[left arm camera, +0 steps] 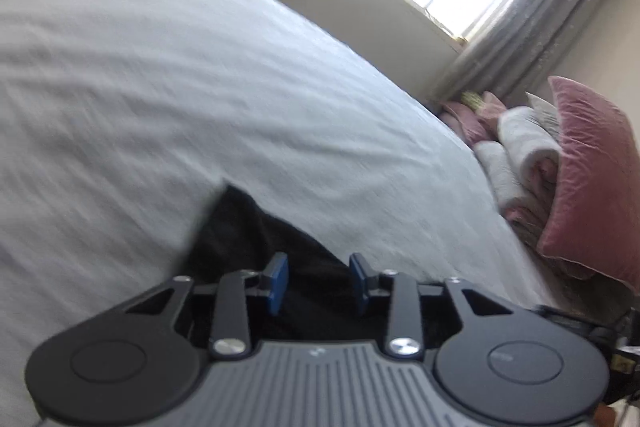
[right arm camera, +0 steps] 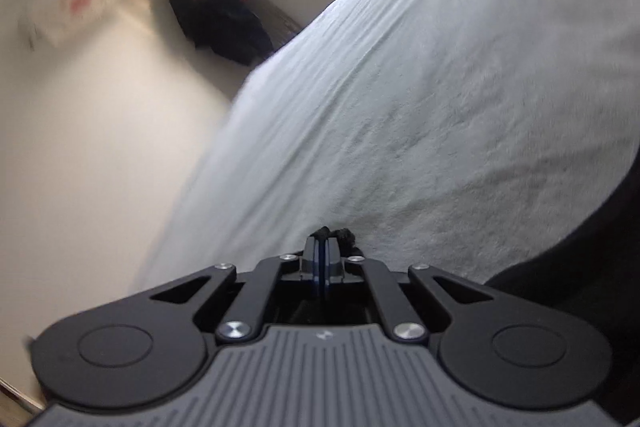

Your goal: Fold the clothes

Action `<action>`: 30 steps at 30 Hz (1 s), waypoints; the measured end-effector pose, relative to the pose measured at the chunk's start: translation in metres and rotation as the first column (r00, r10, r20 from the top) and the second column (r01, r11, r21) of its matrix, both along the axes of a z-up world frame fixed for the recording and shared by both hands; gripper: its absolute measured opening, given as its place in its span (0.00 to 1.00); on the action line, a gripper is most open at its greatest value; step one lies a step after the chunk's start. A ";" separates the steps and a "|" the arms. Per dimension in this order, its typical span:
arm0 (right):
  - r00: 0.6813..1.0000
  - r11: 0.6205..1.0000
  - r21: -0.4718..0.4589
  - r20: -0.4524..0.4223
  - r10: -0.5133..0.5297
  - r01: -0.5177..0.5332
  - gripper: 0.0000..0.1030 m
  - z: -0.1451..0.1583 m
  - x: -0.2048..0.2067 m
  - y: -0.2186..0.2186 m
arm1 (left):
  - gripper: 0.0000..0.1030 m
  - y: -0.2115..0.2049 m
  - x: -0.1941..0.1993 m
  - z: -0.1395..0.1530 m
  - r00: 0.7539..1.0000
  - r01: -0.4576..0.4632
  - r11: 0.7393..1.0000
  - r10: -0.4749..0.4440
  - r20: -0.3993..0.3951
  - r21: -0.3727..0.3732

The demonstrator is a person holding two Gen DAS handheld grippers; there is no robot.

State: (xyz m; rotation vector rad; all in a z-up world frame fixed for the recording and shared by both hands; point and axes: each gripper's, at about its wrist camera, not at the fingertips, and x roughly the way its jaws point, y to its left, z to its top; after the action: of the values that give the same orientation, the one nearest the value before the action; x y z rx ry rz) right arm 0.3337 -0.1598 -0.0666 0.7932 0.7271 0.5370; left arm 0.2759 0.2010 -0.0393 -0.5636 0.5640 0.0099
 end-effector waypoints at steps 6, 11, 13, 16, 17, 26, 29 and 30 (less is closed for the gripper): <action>0.998 0.958 0.286 -0.062 0.009 0.009 0.02 -0.006 -0.003 -0.015 | 0.45 0.037 -0.007 -0.006 0.983 -0.182 0.982 0.182 0.008 0.050; 0.986 0.941 0.329 -0.164 -0.020 0.074 0.02 -0.017 -0.005 -0.018 | 0.47 0.025 -0.001 -0.013 0.989 -0.146 0.988 0.145 0.027 0.058; 0.977 0.955 0.279 -0.209 -0.039 0.098 0.02 -0.021 -0.003 -0.014 | 0.47 0.014 0.004 -0.012 0.992 -0.128 0.984 0.126 0.018 0.126; 0.972 0.961 0.252 -0.230 -0.052 0.111 0.02 -0.024 -0.002 -0.010 | 0.48 -0.004 0.013 -0.009 0.995 -0.094 0.964 0.100 -0.011 0.250; 0.972 0.961 0.255 -0.228 -0.050 0.109 0.02 -0.022 -0.003 -0.009 | 0.48 -0.009 0.017 -0.008 0.996 -0.081 0.954 0.091 -0.022 0.288; 0.980 0.961 0.269 -0.198 -0.009 0.063 0.03 -0.013 -0.005 -0.001 | 0.02 -0.021 0.025 0.001 0.999 0.003 0.892 0.012 -0.029 0.452; 0.985 0.927 0.368 -0.171 -0.003 0.066 0.03 -0.016 -0.005 -0.006 | 0.02 -0.024 0.008 0.013 0.995 -0.093 0.857 0.057 0.087 0.507; 0.986 0.911 0.407 -0.165 0.001 0.067 0.03 -0.017 -0.005 -0.008 | 0.02 -0.024 0.007 0.018 0.991 -0.118 0.839 0.069 0.111 0.531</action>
State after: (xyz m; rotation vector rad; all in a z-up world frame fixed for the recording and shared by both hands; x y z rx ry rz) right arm 0.3284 -0.1677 -0.0833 1.2535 0.7586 0.6092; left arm 0.2832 0.1772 -0.0210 -0.0387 0.4196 0.2311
